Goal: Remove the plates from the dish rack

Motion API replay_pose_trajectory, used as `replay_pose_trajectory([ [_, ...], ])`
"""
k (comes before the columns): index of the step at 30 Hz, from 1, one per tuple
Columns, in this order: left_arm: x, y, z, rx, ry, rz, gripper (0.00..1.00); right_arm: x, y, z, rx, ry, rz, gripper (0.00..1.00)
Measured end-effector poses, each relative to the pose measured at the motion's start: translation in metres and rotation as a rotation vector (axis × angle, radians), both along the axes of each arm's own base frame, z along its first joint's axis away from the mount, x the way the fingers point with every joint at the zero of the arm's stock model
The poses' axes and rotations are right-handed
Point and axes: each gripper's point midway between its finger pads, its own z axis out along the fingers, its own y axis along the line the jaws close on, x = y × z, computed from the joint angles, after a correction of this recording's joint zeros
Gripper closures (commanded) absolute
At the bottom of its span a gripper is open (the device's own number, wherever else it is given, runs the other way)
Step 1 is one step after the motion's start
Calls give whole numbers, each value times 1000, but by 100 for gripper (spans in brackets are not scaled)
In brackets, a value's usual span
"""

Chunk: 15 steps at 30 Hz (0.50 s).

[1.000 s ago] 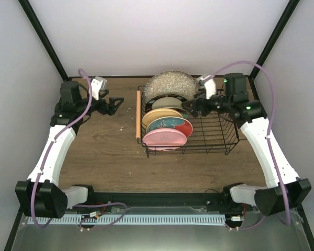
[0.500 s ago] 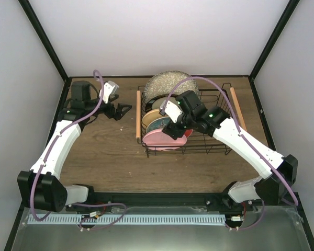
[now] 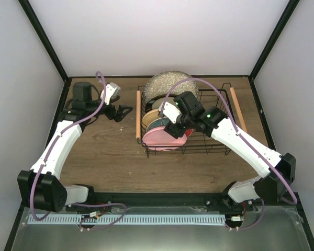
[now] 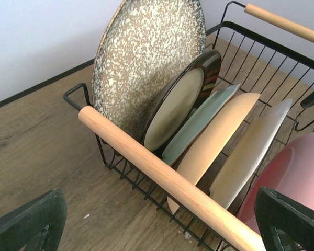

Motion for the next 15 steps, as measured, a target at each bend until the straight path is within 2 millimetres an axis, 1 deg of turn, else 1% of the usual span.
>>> replay_pose_trajectory([
  [8, -6, 1, -11, 7, 26, -2, 0, -4, 10, -10, 5, 43, 49, 42],
  [15, -9, 2, -12, 9, 23, -3, 0, -9, 13, -20, 14, 71, 72, 57],
])
